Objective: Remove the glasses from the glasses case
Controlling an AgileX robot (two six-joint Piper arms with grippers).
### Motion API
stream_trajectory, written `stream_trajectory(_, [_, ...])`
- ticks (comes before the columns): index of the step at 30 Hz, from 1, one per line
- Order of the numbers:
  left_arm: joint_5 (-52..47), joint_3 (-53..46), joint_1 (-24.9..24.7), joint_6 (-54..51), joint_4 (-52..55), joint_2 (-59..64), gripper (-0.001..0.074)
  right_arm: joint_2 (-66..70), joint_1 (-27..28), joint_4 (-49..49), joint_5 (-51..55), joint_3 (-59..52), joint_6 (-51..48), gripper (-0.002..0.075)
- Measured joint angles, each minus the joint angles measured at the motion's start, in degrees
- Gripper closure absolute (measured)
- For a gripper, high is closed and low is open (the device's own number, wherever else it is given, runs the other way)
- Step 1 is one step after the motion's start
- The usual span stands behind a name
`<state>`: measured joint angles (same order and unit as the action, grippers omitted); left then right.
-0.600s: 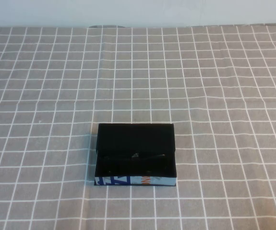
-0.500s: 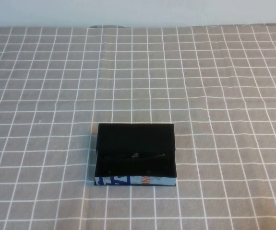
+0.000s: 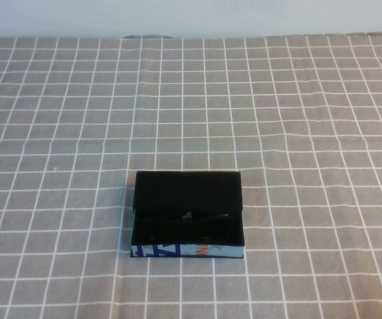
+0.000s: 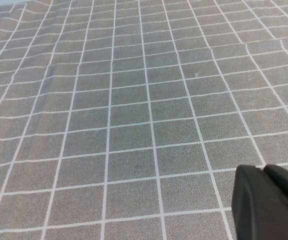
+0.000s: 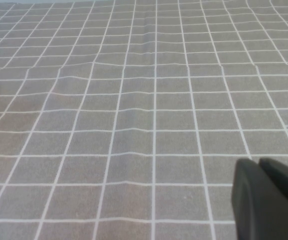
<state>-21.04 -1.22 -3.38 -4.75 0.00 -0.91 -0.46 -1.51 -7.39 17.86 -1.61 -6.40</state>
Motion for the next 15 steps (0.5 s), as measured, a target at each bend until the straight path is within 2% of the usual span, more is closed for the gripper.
stream_trajectory(15, [0.00,0.00,0.00,0.00,0.00,0.00,0.0739,0.00,0.00,-0.09,-1.64,0.00,0.00,0.0743])
